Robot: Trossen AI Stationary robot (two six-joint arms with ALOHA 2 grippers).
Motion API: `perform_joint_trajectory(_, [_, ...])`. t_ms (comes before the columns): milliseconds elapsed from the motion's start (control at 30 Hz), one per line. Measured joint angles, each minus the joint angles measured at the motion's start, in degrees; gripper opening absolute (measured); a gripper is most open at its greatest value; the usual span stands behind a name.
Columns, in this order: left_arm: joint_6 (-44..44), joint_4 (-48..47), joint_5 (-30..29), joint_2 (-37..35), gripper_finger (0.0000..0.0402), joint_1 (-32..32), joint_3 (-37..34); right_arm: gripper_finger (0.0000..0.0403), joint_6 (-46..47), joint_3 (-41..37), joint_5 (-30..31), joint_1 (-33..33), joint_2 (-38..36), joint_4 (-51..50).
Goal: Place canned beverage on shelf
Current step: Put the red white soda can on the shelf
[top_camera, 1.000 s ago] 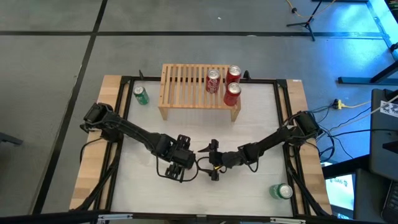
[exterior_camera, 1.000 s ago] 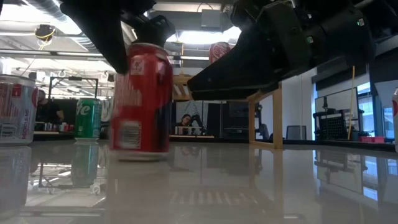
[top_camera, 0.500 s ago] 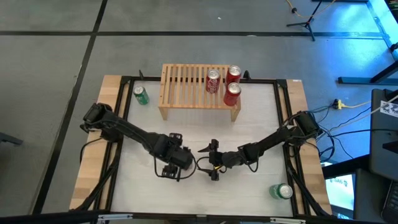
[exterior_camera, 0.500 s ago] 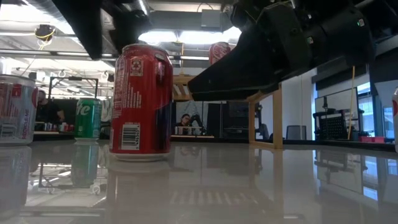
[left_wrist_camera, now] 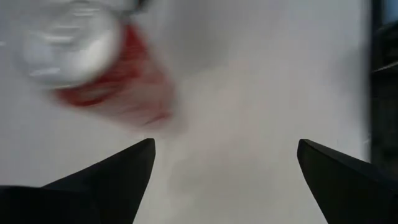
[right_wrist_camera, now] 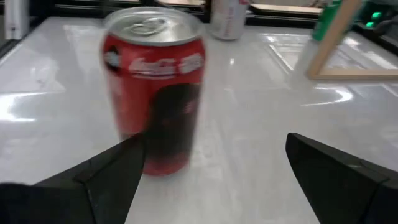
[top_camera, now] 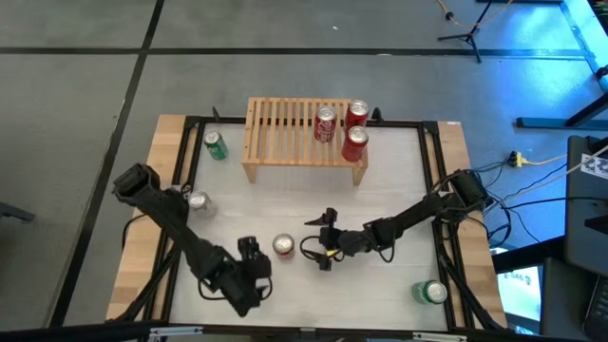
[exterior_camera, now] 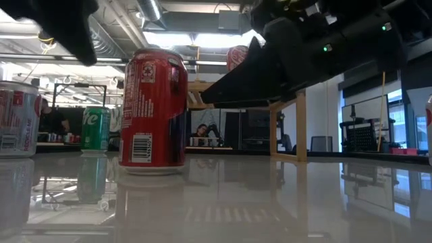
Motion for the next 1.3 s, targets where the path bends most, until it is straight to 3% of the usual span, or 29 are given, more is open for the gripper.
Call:
perform_joint_trajectory(200, [1.8, 28.3, -0.2, 0.1, 0.0382, -1.1, -13.5, 0.0381, 1.7, 0.0, -0.7, -2.6, 0.0, 0.2])
perform_joint_trajectory(433, [5.5, 48.1, -7.1, 0.1, 0.0382, -0.4, -22.2, 0.0381, 1.1, 0.0, -1.8, -3.3, 0.0, 0.5])
perform_joint_trajectory(833, [6.3, 47.9, -12.2, 0.1, 0.0382, 2.0, -23.1, 0.0381, 1.0, 0.0, -1.6, -3.3, 0.0, 2.6])
perform_joint_trajectory(1067, [6.3, 47.8, -12.1, 0.1, 0.0382, 1.9, -23.1, 0.0381, 2.7, 0.0, 8.1, -3.4, 0.0, 3.0])
perform_joint_trajectory(1300, [6.3, 47.8, -12.1, 0.1, 0.0382, 1.9, -23.1, 0.0381, 4.1, 0.8, 7.1, -4.1, 1.2, 6.2])
